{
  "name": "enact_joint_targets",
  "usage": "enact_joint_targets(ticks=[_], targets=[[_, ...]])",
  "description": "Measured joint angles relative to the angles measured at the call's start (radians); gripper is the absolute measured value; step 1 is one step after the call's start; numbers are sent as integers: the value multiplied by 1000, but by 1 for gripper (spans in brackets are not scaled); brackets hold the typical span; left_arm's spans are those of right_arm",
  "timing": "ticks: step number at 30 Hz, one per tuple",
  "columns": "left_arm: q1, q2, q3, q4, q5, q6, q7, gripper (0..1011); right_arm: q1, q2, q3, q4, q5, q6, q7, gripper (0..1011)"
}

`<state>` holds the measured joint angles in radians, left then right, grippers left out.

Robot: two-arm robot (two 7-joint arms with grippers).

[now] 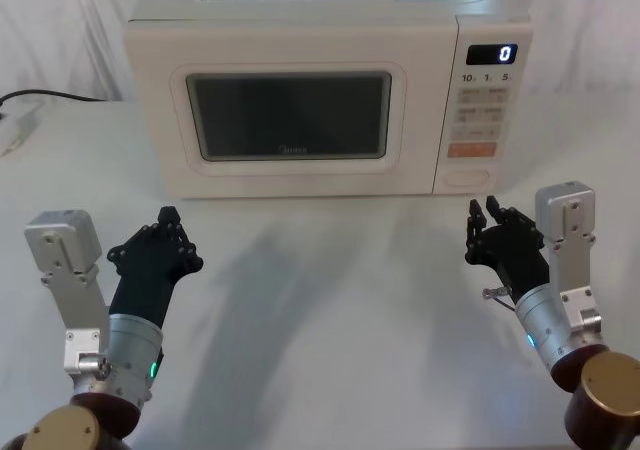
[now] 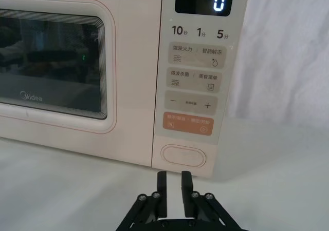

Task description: Press the button to open the microwave door with one hand; close the microwave door with the other hand.

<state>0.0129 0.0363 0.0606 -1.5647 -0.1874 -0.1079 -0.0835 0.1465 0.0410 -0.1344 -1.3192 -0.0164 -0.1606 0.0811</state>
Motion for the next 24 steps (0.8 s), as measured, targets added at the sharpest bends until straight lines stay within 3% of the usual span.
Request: enact_joint_targets(ticks=[24], targets=[[0, 0, 0, 0, 0, 0, 0, 0, 0, 0, 0, 0, 0, 0, 0, 895]])
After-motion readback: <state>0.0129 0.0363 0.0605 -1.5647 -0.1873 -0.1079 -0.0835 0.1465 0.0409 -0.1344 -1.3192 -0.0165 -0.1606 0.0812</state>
